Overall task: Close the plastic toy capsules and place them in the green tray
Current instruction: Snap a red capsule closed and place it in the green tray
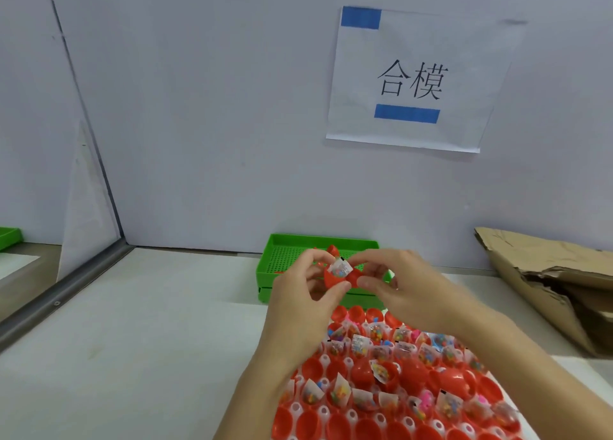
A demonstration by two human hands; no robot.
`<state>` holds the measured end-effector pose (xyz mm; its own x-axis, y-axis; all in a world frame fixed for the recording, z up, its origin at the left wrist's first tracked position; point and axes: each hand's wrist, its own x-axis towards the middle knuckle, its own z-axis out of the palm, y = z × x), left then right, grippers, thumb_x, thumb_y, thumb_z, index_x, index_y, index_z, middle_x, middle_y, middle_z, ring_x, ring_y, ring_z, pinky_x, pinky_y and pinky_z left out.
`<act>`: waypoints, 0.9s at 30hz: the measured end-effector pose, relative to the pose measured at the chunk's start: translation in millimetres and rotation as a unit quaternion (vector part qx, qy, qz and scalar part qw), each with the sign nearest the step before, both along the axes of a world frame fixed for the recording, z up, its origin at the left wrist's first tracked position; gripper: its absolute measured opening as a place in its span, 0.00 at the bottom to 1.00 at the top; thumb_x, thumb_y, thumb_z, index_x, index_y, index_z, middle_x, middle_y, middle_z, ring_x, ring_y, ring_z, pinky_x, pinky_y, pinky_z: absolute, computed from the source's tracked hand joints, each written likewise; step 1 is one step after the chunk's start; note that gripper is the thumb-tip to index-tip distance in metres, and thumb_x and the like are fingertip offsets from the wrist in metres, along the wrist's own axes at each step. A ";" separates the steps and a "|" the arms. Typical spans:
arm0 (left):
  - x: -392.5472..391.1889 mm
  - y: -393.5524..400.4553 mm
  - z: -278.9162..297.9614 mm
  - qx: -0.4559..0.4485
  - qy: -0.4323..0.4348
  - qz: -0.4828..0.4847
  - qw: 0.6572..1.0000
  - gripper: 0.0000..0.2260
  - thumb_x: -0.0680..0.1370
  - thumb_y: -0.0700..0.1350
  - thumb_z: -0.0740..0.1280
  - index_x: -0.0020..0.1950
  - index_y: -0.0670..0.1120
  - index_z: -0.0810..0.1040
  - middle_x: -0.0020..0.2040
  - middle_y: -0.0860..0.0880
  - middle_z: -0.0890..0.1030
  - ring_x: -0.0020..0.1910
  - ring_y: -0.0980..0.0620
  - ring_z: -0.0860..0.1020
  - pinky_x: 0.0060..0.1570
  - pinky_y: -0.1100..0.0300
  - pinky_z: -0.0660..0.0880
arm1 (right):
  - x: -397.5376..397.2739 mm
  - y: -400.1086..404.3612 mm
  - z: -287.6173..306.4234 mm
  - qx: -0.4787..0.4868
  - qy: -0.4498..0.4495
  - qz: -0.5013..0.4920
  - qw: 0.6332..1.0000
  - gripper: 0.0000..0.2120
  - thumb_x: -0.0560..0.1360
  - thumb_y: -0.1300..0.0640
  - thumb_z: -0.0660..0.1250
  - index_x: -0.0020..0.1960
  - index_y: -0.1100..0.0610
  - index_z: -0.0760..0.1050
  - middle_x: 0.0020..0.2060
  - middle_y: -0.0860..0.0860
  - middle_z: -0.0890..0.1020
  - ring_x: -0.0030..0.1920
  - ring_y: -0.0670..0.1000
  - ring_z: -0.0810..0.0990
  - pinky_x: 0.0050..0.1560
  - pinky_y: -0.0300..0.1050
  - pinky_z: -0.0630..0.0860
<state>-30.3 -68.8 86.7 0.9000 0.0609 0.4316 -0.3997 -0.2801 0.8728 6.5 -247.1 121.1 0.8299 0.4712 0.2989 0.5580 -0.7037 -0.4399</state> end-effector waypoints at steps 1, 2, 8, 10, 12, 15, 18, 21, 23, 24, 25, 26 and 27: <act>-3.0 -2.5 3.1 -0.003 -0.007 -0.002 1.000 0.12 0.74 0.42 0.75 0.51 0.55 0.77 0.47 0.63 0.83 0.46 0.62 0.83 0.46 0.69 0.78 | -4.9 -2.9 1.2 0.021 -0.010 -0.004 1.000 0.11 0.80 0.54 0.66 0.59 0.42 0.78 0.42 0.41 0.80 0.47 0.40 0.77 0.44 0.34 0.75; -5.7 -4.8 5.5 -0.004 -0.011 -0.004 1.000 0.12 0.74 0.42 0.75 0.52 0.54 0.77 0.47 0.62 0.83 0.47 0.62 0.83 0.47 0.68 0.78 | -9.4 -4.8 1.8 0.046 -0.015 -0.010 0.999 0.11 0.80 0.54 0.66 0.59 0.41 0.78 0.43 0.40 0.80 0.48 0.40 0.77 0.46 0.34 0.76; -15.1 -12.2 19.0 -0.029 -0.008 -0.019 0.999 0.13 0.74 0.40 0.75 0.53 0.54 0.77 0.47 0.58 0.85 0.47 0.60 0.84 0.49 0.62 0.81 | -29.2 1.7 2.3 0.276 0.064 -0.009 0.959 0.12 0.79 0.62 0.67 0.54 0.46 0.81 0.47 0.44 0.84 0.47 0.46 0.85 0.46 0.47 0.84; -16.2 -14.3 22.5 -0.048 -0.007 -0.036 0.998 0.13 0.73 0.41 0.76 0.52 0.53 0.78 0.47 0.57 0.85 0.47 0.59 0.84 0.47 0.64 0.81 | -32.2 2.8 2.9 0.302 0.053 -0.019 0.952 0.11 0.78 0.61 0.68 0.53 0.46 0.81 0.45 0.45 0.85 0.46 0.47 0.85 0.46 0.47 0.84; -16.7 -16.7 25.4 -0.069 -0.009 -0.049 0.996 0.11 0.73 0.44 0.76 0.52 0.53 0.79 0.47 0.57 0.85 0.47 0.59 0.84 0.45 0.67 0.80 | -34.5 1.9 4.6 0.304 0.037 -0.022 0.952 0.10 0.77 0.60 0.69 0.52 0.45 0.82 0.44 0.43 0.85 0.46 0.45 0.85 0.47 0.44 0.83; -15.9 -18.7 25.5 -0.087 -0.014 -0.048 0.995 0.09 0.74 0.45 0.74 0.52 0.53 0.80 0.47 0.60 0.85 0.48 0.61 0.84 0.46 0.69 0.78 | -39.4 -0.9 7.4 0.302 0.029 -0.023 0.953 0.10 0.76 0.59 0.70 0.51 0.44 0.82 0.43 0.42 0.85 0.45 0.44 0.85 0.46 0.41 0.83; -15.3 -19.9 23.8 -0.093 -0.006 -0.058 0.994 0.10 0.74 0.43 0.74 0.53 0.53 0.79 0.46 0.59 0.86 0.48 0.60 0.84 0.47 0.66 0.80 | -44.5 -6.0 10.3 0.297 0.033 -0.022 0.954 0.10 0.75 0.58 0.71 0.52 0.43 0.82 0.43 0.43 0.85 0.44 0.46 0.85 0.46 0.43 0.83; -16.4 -22.5 22.7 -0.096 0.002 -0.073 0.993 0.11 0.73 0.41 0.74 0.53 0.53 0.79 0.46 0.58 0.86 0.47 0.59 0.84 0.45 0.67 0.80 | -47.8 -14.2 15.1 0.264 0.034 -0.013 0.964 0.10 0.74 0.53 0.71 0.53 0.41 0.81 0.44 0.43 0.85 0.45 0.44 0.84 0.47 0.42 0.81; -17.5 -24.3 22.1 -0.102 0.005 -0.078 0.992 0.12 0.73 0.41 0.74 0.53 0.52 0.79 0.46 0.57 0.86 0.47 0.59 0.84 0.45 0.67 0.80 | -49.2 -20.9 18.2 0.246 0.033 -0.017 0.969 0.12 0.71 0.45 0.71 0.55 0.39 0.81 0.46 0.42 0.85 0.49 0.44 0.84 0.48 0.43 0.81; -18.3 -25.0 22.0 -0.100 0.007 -0.080 0.992 0.13 0.72 0.41 0.75 0.54 0.52 0.79 0.47 0.57 0.86 0.47 0.59 0.84 0.45 0.66 0.80 | -49.7 -24.5 19.0 0.239 0.027 -0.022 0.970 0.14 0.69 0.43 0.70 0.55 0.39 0.81 0.47 0.41 0.85 0.51 0.43 0.83 0.49 0.45 0.81; -19.3 -25.9 22.2 -0.096 0.010 -0.082 0.992 0.14 0.72 0.41 0.75 0.54 0.52 0.79 0.47 0.57 0.86 0.47 0.58 0.84 0.46 0.66 0.80 | -50.3 -27.7 19.6 0.232 0.019 -0.027 0.972 0.15 0.68 0.41 0.70 0.55 0.40 0.81 0.49 0.40 0.85 0.53 0.43 0.82 0.50 0.45 0.81; -20.4 -26.8 22.6 -0.092 0.012 -0.084 0.992 0.14 0.71 0.40 0.75 0.54 0.51 0.79 0.47 0.57 0.86 0.47 0.58 0.85 0.46 0.65 0.80 | -51.0 -29.8 20.2 0.228 0.013 -0.031 0.973 0.16 0.67 0.40 0.71 0.54 0.40 0.82 0.50 0.39 0.84 0.54 0.43 0.82 0.52 0.46 0.80; -21.4 -27.8 23.1 -0.087 0.013 -0.086 0.992 0.15 0.71 0.38 0.76 0.54 0.51 0.79 0.46 0.57 0.86 0.47 0.58 0.85 0.46 0.65 0.80 | -51.9 -31.1 20.8 0.226 0.008 -0.031 0.974 0.16 0.66 0.39 0.71 0.53 0.39 0.83 0.51 0.38 0.84 0.55 0.43 0.82 0.53 0.47 0.80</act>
